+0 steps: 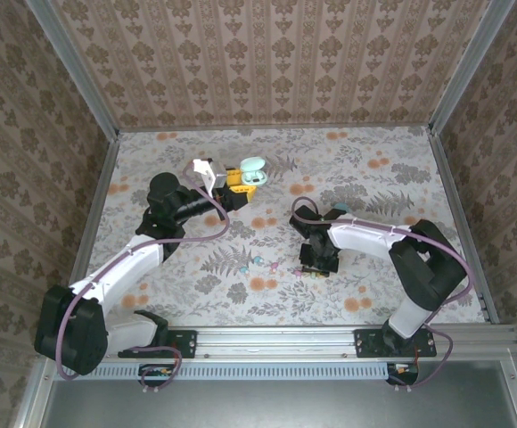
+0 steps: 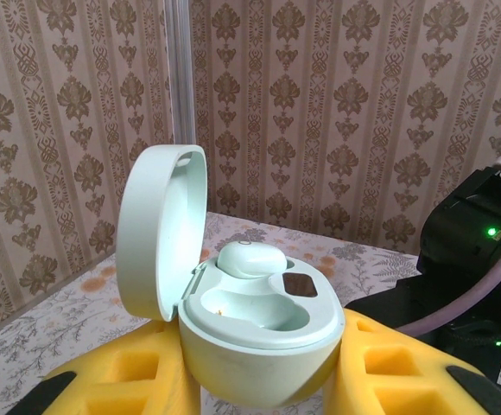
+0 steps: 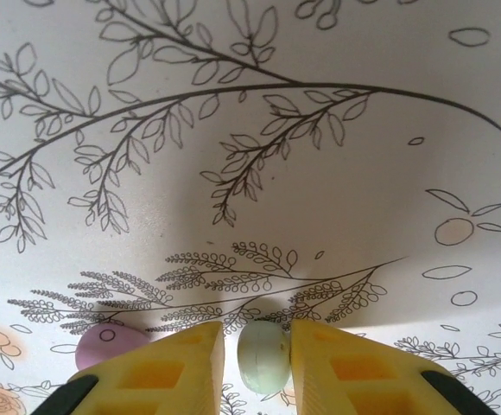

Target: Insert the wireless bluetooth earbuds into the charging case

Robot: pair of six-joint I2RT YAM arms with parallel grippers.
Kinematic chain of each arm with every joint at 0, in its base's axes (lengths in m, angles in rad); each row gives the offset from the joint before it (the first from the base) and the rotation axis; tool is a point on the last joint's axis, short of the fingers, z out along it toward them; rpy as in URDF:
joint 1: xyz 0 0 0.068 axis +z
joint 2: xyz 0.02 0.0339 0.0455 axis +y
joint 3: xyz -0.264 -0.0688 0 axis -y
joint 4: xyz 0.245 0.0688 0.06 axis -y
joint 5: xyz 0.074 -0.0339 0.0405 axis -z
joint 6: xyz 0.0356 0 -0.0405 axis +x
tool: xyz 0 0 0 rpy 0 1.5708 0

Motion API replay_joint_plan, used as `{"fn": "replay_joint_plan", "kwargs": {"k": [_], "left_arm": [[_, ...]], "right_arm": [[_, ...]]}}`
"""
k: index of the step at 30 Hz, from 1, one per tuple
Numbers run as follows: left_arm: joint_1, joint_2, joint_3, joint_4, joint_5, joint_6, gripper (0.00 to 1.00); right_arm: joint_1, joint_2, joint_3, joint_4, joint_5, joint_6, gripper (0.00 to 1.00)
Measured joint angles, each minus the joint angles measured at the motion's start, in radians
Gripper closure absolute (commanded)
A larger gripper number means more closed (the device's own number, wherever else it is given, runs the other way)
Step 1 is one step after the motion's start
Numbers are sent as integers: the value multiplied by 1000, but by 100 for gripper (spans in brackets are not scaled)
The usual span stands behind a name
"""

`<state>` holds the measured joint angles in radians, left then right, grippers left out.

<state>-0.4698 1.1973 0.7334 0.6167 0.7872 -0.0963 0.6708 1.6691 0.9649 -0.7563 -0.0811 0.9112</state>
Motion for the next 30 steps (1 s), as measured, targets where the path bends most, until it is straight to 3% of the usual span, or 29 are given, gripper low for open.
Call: {"fn": "replay_joint_plan", "kwargs": {"k": [22, 30], "left_arm": [[0, 0, 0, 0, 0, 0, 70], [0, -7, 0, -4, -3, 0, 70]], "right_arm": [[21, 62, 53, -64, 23, -97, 74], [21, 62, 60, -80, 26, -105, 81]]}}
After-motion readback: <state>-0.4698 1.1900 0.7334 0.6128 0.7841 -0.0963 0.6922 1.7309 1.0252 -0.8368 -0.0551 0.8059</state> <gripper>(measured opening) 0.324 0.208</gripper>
